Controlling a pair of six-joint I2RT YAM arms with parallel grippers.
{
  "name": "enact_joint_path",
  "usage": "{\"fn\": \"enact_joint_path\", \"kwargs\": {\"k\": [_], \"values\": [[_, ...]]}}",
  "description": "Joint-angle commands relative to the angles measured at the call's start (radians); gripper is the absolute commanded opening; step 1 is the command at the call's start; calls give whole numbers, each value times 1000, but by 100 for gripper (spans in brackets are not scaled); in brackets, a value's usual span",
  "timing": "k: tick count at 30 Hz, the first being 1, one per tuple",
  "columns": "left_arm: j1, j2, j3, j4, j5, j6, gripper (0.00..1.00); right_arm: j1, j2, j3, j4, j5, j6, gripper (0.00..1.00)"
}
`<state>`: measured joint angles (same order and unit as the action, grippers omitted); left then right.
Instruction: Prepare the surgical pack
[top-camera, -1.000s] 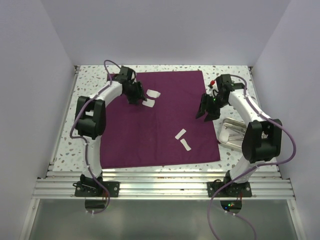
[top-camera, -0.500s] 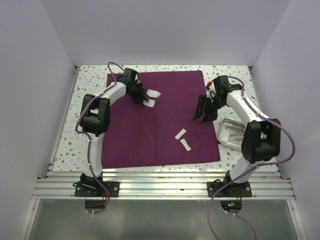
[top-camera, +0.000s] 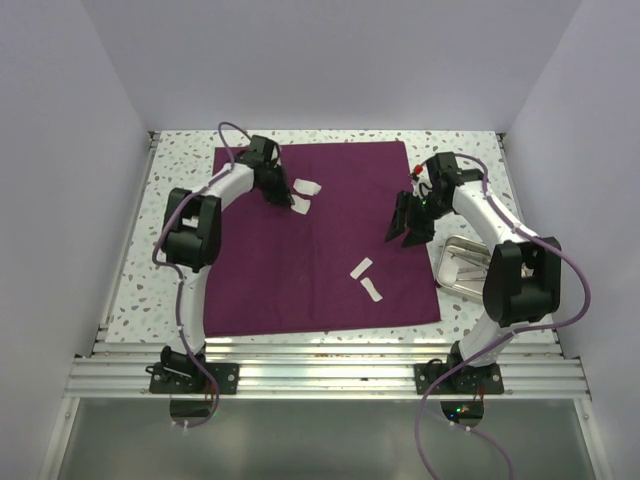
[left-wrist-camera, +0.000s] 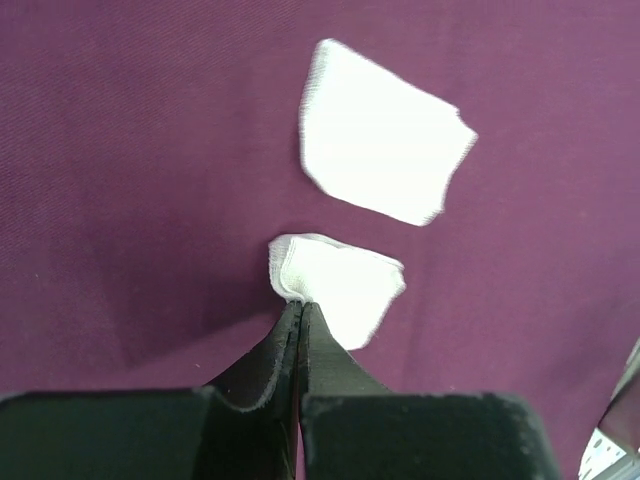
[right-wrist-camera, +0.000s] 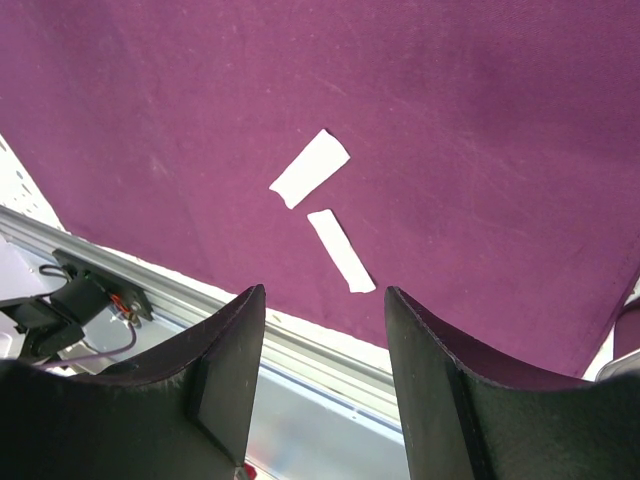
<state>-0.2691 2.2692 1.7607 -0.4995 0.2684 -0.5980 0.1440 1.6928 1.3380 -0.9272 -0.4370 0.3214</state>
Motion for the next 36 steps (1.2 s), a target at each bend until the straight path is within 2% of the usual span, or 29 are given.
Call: {"fn": "enact_joint_path", "kwargs": {"k": [1, 10, 15, 20, 36], "values": [[-13, -125, 25, 59, 8, 58, 0, 5, -18, 20, 8, -12, 1, 55], [-18, -106, 129, 98, 107, 84, 0, 14, 4, 26, 11, -16, 2, 55], [-12, 5, 236, 101, 152, 41, 0, 17, 11, 38, -1, -9, -7, 55], [2, 128, 379, 24, 179, 27, 0, 17, 5, 30, -12, -5, -12, 55], [27, 207, 398, -2, 203, 12, 0, 16, 28, 27, -7, -16, -15, 55]]}}
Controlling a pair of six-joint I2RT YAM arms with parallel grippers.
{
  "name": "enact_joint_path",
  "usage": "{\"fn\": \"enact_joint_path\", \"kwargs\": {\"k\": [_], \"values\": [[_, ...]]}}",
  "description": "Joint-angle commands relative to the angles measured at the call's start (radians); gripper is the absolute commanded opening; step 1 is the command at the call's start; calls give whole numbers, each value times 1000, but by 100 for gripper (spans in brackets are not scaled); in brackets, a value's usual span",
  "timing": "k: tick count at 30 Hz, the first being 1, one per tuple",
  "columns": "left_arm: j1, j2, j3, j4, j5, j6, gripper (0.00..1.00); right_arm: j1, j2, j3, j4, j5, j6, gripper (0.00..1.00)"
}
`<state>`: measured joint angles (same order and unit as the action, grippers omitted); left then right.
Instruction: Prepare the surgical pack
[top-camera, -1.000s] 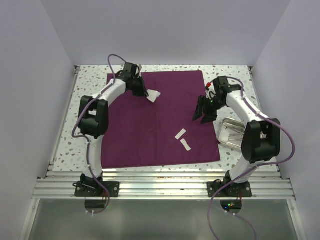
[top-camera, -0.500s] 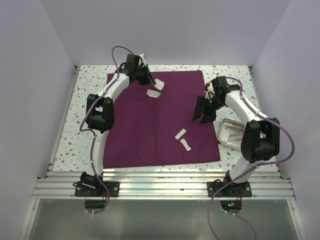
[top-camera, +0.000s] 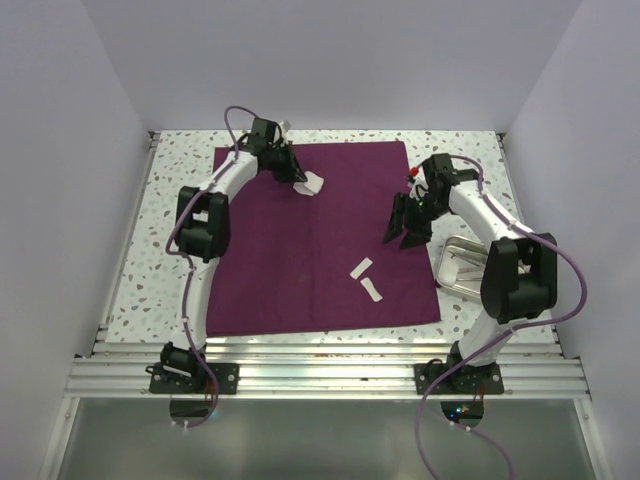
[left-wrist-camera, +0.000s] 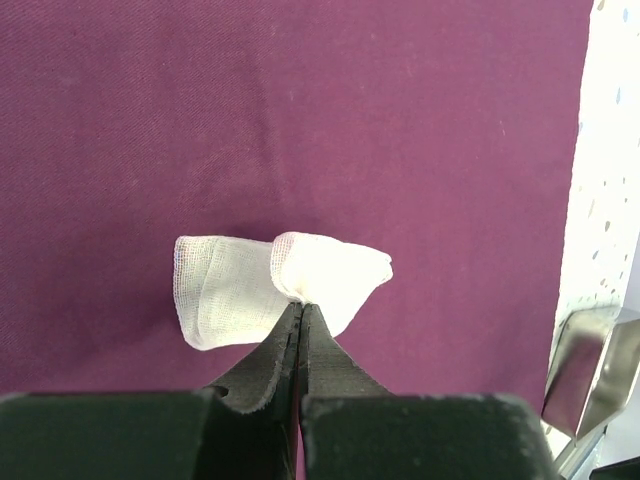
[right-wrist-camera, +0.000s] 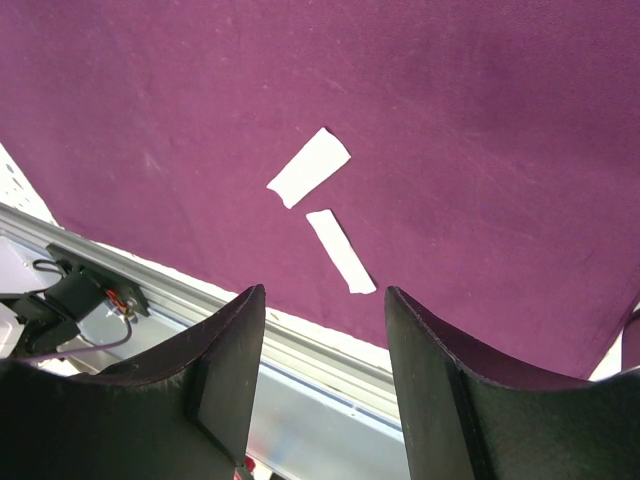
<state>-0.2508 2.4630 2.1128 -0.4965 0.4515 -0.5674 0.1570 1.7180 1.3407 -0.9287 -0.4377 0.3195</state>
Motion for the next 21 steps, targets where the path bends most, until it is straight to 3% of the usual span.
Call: {"fn": "enact_joint_path", "kwargs": {"k": [1, 21], "values": [[10, 14, 46, -8, 18, -20, 0, 4, 2, 25, -4, -13, -14, 55], [24, 24, 19, -14, -16, -31, 0, 4, 11, 8, 8, -15, -14, 55]]}}
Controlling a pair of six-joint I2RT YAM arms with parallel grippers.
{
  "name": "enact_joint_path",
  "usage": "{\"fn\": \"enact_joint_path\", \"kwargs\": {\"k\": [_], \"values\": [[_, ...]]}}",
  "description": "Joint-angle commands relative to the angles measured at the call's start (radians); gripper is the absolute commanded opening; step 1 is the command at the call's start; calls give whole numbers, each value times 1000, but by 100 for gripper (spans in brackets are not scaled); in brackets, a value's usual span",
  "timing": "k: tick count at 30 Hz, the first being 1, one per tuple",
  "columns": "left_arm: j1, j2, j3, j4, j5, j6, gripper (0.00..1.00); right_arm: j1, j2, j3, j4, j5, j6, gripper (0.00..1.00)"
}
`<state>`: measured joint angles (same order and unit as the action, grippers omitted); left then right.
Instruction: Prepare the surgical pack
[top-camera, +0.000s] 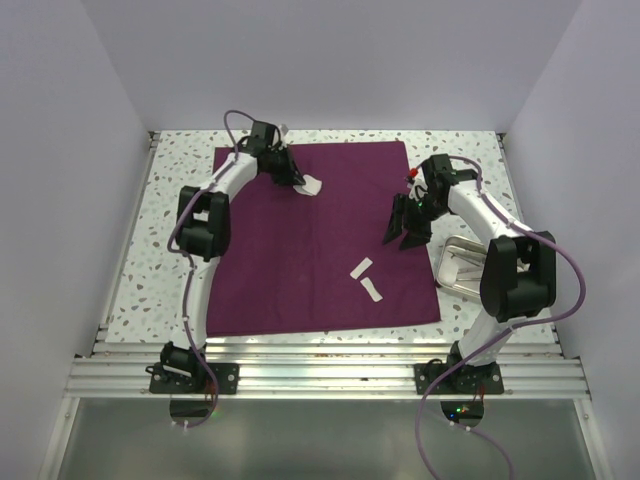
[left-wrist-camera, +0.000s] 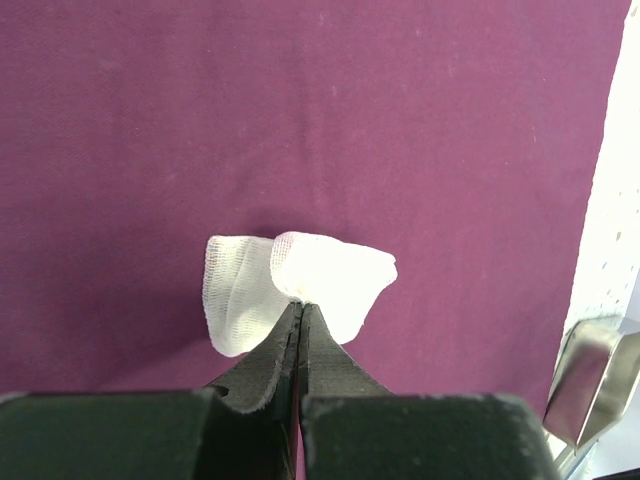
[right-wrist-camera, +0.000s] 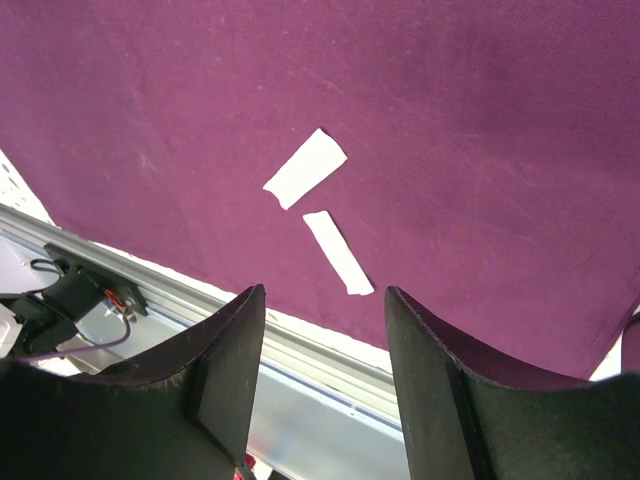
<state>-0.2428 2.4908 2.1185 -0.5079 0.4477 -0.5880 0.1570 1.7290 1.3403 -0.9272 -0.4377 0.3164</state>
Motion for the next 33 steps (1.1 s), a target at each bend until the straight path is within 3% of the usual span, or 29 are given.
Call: {"fn": "enact_joint_path", "kwargs": {"k": [1, 13, 14, 16, 17, 21, 33], "values": [[17, -4, 14, -3, -12, -9, 0, 6, 0, 7, 5, -15, -11, 55], [22, 2, -3, -4, 0, -9, 1, 4, 7, 8, 8, -21, -11, 56], [22, -1, -5, -4, 0, -7, 11, 4, 9, 8, 11, -21, -11, 56], [22, -4, -5, -6, 0, -6, 20, 6, 7, 5, 10, -22, -11, 56], [22, -13, -6, -6, -4, 0, 29, 6, 9, 5, 11, -22, -10, 56], [22, -52, -25, 0, -33, 22, 36, 6, 6, -1, 13, -24, -10, 56], [20, -201, -193, 57, -153, 51, 43, 4, 14, -6, 24, -38, -3, 56]]}}
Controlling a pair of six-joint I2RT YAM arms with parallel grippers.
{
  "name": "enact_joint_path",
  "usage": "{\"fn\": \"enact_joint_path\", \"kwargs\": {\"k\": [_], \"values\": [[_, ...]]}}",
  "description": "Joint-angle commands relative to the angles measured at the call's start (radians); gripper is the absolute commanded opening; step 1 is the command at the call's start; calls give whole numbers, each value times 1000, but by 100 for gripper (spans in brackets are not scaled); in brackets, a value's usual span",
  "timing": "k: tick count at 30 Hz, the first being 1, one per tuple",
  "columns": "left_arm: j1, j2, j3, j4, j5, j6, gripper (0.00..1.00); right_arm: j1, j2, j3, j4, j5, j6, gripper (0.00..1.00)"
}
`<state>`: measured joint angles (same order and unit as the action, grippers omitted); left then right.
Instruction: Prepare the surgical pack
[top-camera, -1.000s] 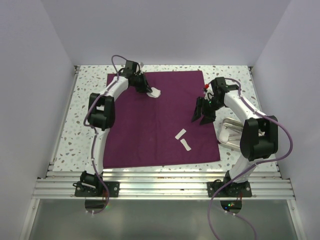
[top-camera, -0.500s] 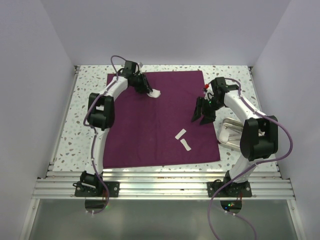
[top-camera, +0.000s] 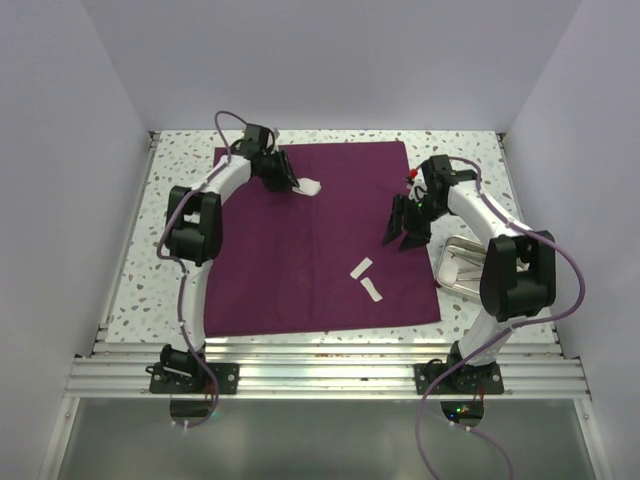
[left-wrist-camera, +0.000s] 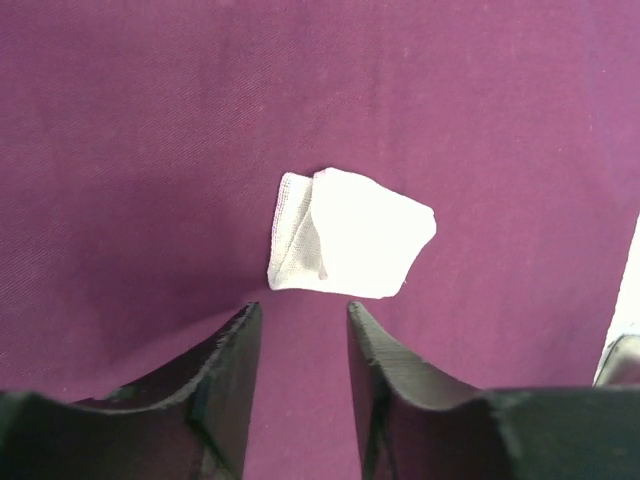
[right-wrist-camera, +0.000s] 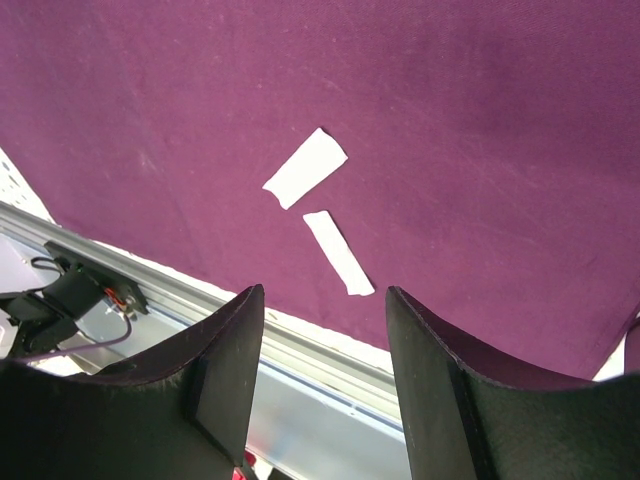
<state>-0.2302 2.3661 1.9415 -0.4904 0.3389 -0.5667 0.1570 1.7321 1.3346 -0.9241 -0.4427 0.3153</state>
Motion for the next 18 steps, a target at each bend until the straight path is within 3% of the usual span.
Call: {"fn": "enact_joint_path", "kwargs": {"k": [1, 18], "values": [[8, -77, -25, 49, -43, 31, 45, 4, 11, 0, 19, -33, -2, 56], [8, 62, 74, 49, 43, -32, 49, 7, 14, -6, 18, -31, -8, 56]]}}
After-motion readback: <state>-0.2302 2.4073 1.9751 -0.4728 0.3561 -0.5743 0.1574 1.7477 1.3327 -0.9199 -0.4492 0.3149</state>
